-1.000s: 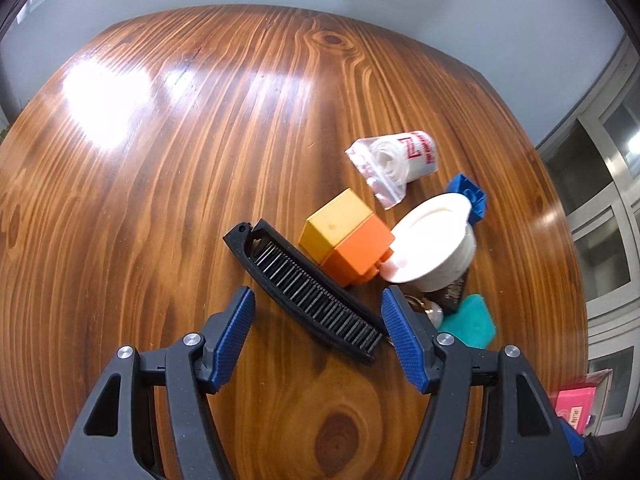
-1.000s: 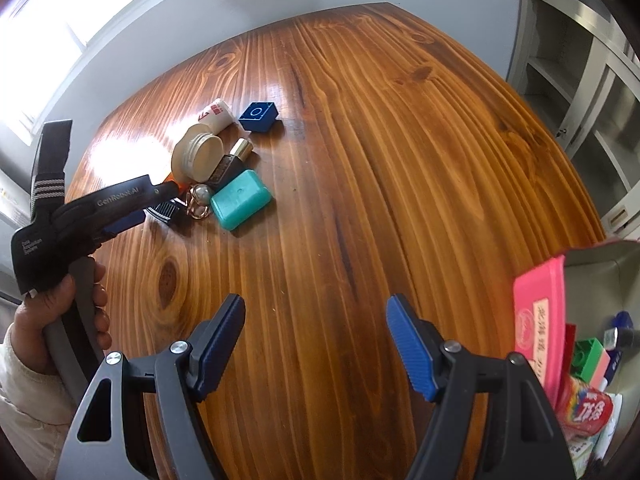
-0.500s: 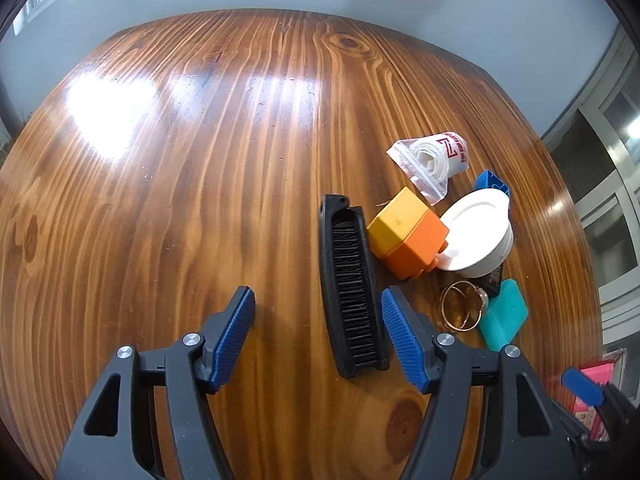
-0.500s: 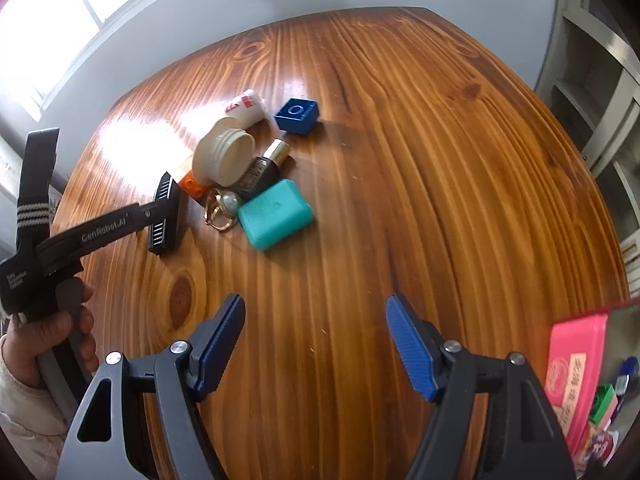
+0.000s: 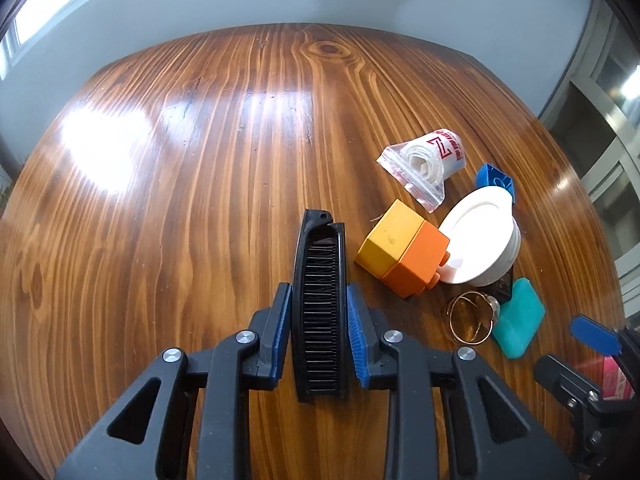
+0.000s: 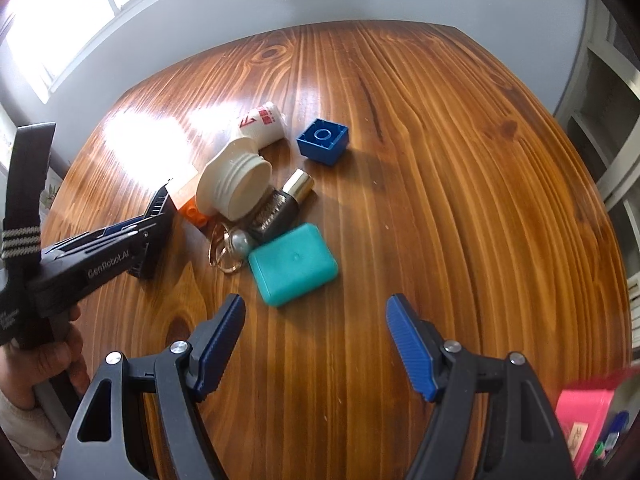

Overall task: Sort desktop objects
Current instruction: 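Grasp the black comb with the left gripper while the right grasps the teal soap box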

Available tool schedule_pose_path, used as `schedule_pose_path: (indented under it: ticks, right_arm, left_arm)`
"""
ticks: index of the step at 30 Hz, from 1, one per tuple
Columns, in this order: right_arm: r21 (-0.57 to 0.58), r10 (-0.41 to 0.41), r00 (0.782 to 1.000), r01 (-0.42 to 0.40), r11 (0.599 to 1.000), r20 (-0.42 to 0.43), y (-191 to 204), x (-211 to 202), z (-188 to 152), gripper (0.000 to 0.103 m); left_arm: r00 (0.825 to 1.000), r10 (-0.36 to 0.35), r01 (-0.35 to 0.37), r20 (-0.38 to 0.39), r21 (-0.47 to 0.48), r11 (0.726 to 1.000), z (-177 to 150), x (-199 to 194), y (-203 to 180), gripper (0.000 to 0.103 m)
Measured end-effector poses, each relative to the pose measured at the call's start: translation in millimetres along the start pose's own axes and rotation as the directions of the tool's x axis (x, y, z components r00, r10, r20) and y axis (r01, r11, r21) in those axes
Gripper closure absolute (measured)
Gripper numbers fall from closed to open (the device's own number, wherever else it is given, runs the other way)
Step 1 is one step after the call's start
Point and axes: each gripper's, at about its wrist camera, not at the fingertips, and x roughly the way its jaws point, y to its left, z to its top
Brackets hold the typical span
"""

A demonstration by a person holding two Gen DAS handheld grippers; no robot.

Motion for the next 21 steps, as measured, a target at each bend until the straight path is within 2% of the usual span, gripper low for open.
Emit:
schedule_pose_path:
  ticks: [7, 13, 18, 21]
  right_arm:
    - [-0.083, -0.005, 1.000, 0.004, 0.997, -0.008, 11.2, 16.3, 9.7, 0.026]
    - [-0.156, -0.045, 0.999, 0.042, 0.987, -0.017, 17.6, 31.6, 15.3, 0.027]
    - [-0.197, -0.060, 0.998, 0.057, 0.979, -0.009, 21.6, 33.8, 18.2, 0.045]
    - [-0.190, -0.055, 0.998, 0.051, 0.980, -0.017, 21.0, 32.6, 16.5, 0.045]
  left_arm:
    - [1.000, -0.011, 0.012, 0.019, -0.026, 1.000, -9.4, -19.2, 7.8, 0.074]
    - [0.999, -0.026, 0.027, 0.019, -0.043, 0.999, -14.3, -30.7, 8.6, 0.074]
    - [1.000, -0.028, 0.028, 0.013, -0.043, 0.999, -22.0, -36.3, 5.2, 0.074]
    - [1.000, -0.027, 0.027, 0.010, -0.036, 0.999, -26.1, -40.8, 1.4, 0.074]
